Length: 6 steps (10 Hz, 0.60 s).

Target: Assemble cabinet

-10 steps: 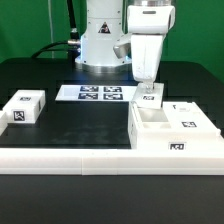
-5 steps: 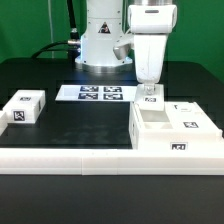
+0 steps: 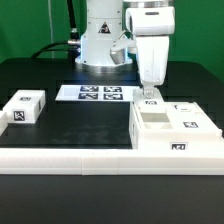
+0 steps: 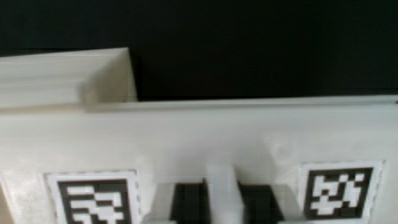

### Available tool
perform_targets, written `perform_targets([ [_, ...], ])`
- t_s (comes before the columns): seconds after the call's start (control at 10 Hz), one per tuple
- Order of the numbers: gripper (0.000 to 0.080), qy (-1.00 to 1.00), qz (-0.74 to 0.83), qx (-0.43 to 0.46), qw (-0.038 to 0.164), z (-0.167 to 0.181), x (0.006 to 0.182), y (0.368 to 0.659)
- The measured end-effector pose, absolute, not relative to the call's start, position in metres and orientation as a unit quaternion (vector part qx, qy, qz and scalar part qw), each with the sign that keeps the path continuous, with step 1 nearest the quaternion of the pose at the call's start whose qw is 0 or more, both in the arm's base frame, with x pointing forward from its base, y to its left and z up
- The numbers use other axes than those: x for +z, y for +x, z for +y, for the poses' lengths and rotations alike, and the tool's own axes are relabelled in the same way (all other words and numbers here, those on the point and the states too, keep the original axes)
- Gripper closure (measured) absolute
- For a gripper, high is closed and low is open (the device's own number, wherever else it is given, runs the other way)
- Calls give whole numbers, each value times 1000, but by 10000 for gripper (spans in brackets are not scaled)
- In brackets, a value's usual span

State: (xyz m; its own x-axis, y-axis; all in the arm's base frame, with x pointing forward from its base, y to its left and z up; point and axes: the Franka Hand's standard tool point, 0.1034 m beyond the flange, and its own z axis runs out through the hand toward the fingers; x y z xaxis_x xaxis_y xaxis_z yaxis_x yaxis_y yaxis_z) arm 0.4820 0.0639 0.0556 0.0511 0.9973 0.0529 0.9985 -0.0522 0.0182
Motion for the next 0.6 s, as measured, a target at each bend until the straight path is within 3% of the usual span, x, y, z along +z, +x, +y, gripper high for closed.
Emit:
perform_targets([
  [0.6, 729, -724, -690, -23, 12, 59, 57, 494],
])
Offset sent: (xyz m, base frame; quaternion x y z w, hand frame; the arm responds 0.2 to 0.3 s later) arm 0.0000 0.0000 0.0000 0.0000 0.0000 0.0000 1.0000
